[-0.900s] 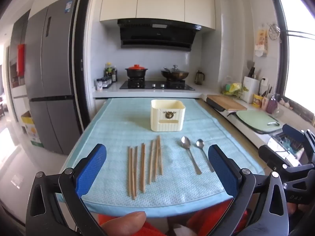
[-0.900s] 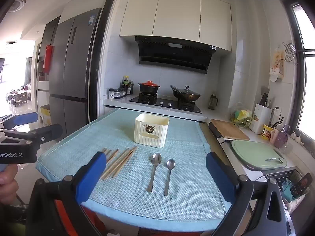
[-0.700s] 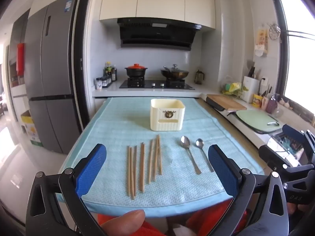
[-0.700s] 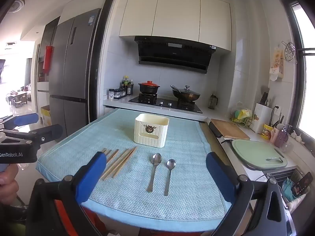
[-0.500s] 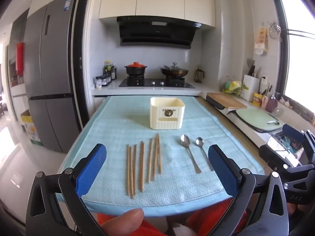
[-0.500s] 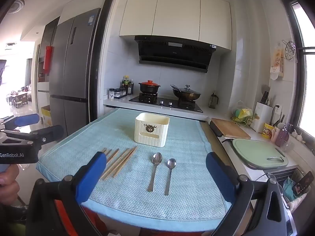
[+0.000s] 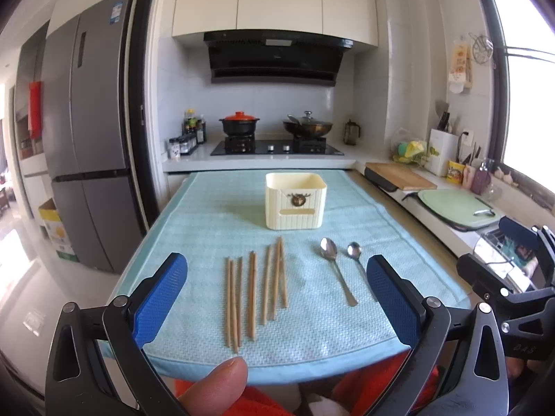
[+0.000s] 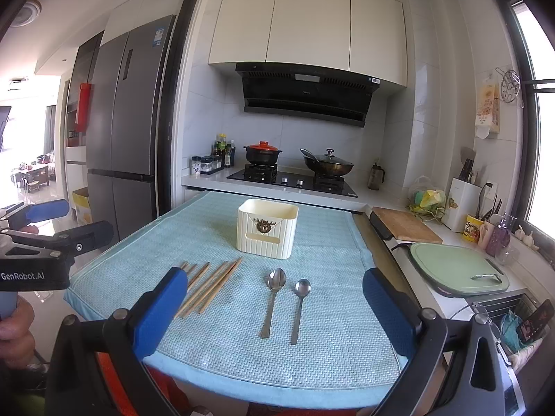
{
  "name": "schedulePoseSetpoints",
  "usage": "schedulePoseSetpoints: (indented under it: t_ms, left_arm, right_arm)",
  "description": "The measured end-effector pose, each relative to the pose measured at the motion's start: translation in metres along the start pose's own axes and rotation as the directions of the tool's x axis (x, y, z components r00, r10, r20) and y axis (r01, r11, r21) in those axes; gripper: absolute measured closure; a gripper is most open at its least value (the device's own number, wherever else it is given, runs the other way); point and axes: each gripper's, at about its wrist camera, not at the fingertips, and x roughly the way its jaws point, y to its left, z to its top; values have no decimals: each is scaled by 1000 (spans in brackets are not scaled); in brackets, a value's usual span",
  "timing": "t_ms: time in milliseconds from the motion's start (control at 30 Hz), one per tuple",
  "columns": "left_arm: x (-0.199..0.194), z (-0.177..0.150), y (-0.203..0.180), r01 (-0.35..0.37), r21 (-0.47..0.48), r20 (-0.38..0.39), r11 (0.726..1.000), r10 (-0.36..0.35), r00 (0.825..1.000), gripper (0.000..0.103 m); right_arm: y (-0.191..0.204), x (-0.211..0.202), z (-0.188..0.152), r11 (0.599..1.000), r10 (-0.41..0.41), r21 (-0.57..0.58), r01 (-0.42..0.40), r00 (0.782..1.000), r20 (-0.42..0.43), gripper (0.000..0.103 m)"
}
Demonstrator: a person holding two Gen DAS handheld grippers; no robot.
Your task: Organize utensils
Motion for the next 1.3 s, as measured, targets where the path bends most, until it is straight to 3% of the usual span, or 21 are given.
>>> schedulePoseSetpoints:
  t_ms: [1133, 1300]
  left_arm:
    - [13, -2, 10, 5, -62, -48, 998, -8, 999, 0]
    - [12, -2, 9, 32, -49, -31, 998, -34, 999, 0]
  right_arm:
    - [0, 10, -4, 1000, -11, -21, 11, 1000, -17, 0]
    - [-1, 13, -3, 1000, -11, -23, 11, 1000, -23, 0]
